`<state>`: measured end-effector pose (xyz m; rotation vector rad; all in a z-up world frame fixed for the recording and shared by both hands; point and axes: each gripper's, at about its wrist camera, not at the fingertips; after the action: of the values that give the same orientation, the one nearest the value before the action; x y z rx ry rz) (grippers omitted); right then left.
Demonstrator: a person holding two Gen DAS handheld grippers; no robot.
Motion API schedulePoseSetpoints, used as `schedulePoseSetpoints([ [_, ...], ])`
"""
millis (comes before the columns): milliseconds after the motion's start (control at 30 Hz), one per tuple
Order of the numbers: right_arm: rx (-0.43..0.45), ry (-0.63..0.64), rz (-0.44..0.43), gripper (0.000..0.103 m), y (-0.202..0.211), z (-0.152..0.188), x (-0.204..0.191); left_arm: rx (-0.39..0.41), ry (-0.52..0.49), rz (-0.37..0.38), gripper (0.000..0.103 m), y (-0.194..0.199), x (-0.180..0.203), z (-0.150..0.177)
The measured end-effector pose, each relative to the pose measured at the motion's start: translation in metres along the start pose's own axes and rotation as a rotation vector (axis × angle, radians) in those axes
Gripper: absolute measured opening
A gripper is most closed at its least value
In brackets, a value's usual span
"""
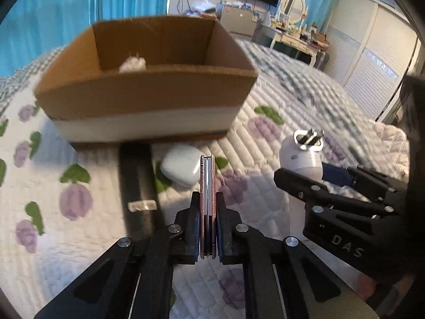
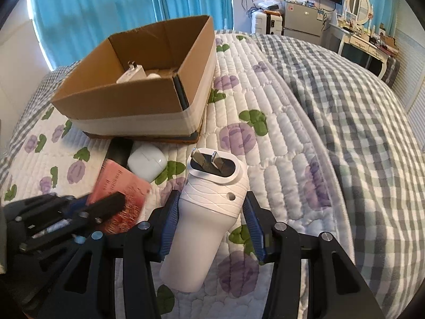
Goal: Organize rigid objects
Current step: 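Grasp the pink card case with the left tool while the right tool grasps the white dryer, then place the card case and white dryer into the box, opening both tools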
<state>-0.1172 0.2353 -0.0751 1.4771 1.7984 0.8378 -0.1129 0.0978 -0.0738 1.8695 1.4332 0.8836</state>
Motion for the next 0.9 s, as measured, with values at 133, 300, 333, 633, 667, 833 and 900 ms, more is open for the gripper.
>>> schedulePoseSetpoints([
  [133,0.027,0.027,0.027,0.047,0.016,-0.004,-0.004,0.055,-0.034,-0.075,0.010,0.026,-0.002,-0.014],
  [300,0.081,0.079,0.043,0.047,0.052,-0.017,-0.014,0.117,-0.037,-0.124,0.010,0.055,-0.002,-0.032],
  [333,0.093,0.083,0.037,0.047,0.062,-0.021,-0.016,0.130,-0.042,-0.139,0.010,0.063,-0.004,-0.035],
  [633,0.208,0.199,0.060,0.047,0.125,-0.069,-0.048,0.232,-0.054,-0.228,0.010,0.121,-0.030,-0.065],
  [667,0.216,0.204,0.055,0.047,0.128,-0.074,-0.050,0.240,-0.054,-0.229,0.010,0.124,-0.032,-0.070],
  [833,0.246,0.230,0.026,0.047,0.126,-0.109,-0.063,0.259,-0.036,-0.239,0.010,0.120,-0.049,-0.107],
  [900,0.247,0.237,0.015,0.047,0.116,-0.124,-0.066,0.260,-0.034,-0.247,0.010,0.110,-0.054,-0.120],
])
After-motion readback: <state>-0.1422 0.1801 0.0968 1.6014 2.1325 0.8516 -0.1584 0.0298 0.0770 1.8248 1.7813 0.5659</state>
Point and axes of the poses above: each gripper's, at about its wrist camera, not at the fingertips, and y roughly against the way its jaws point, x to its right, z to its underside, and after that the axes turned 1 degree about -z, right-handed
